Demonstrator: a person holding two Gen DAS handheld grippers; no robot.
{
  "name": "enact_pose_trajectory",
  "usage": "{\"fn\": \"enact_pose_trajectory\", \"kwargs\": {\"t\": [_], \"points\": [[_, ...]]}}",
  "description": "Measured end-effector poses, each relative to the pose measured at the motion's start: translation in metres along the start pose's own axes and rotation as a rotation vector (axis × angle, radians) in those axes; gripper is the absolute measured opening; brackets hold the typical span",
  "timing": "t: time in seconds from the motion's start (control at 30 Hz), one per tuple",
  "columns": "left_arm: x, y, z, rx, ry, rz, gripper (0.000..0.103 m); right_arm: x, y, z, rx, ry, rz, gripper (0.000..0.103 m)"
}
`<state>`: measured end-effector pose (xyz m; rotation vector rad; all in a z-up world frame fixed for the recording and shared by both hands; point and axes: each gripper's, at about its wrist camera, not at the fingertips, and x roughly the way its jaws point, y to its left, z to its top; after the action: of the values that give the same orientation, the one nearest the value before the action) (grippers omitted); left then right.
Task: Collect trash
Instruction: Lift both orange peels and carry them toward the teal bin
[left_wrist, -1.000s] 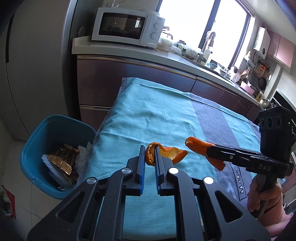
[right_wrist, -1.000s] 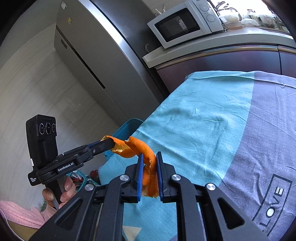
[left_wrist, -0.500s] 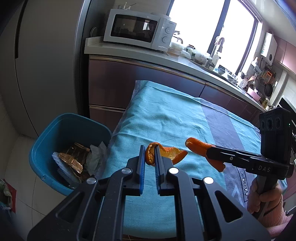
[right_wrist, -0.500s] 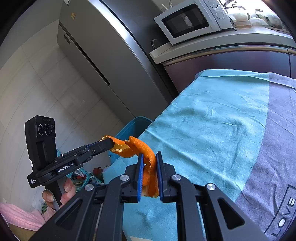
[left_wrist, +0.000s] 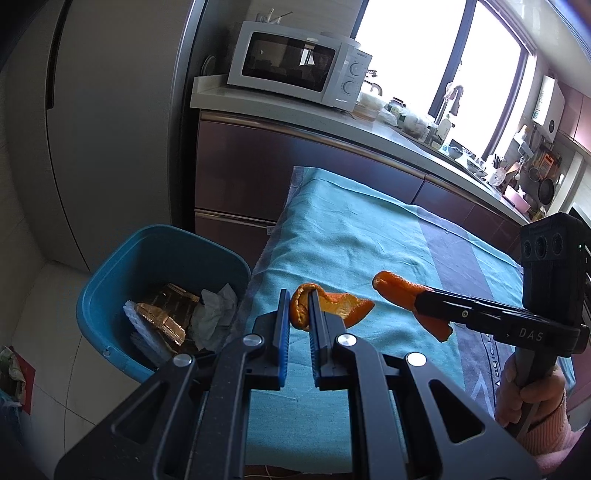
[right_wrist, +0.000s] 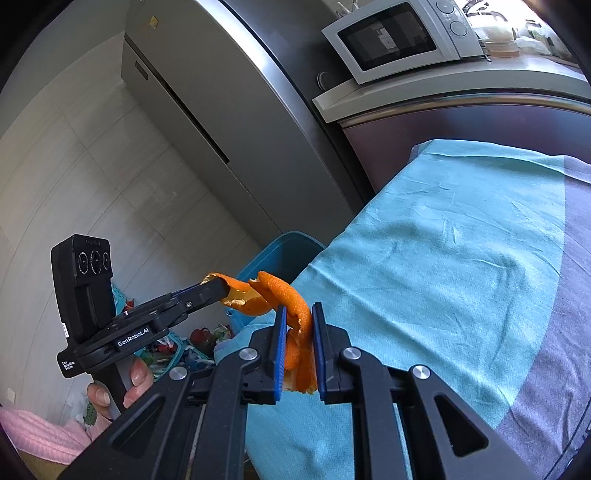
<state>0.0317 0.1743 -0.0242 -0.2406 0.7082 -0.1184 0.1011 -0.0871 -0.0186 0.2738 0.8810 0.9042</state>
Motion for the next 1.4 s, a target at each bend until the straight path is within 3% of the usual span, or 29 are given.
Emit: {"fn": "enact_pose_trajectory", "kwargs": {"t": [1.4], "points": [[-0.012, 0.049, 0.005, -0.071, -0.032, 0.099, 0.01, 0.067, 0.038, 0.032, -0.05, 0.088, 0.078, 0.012]]}}
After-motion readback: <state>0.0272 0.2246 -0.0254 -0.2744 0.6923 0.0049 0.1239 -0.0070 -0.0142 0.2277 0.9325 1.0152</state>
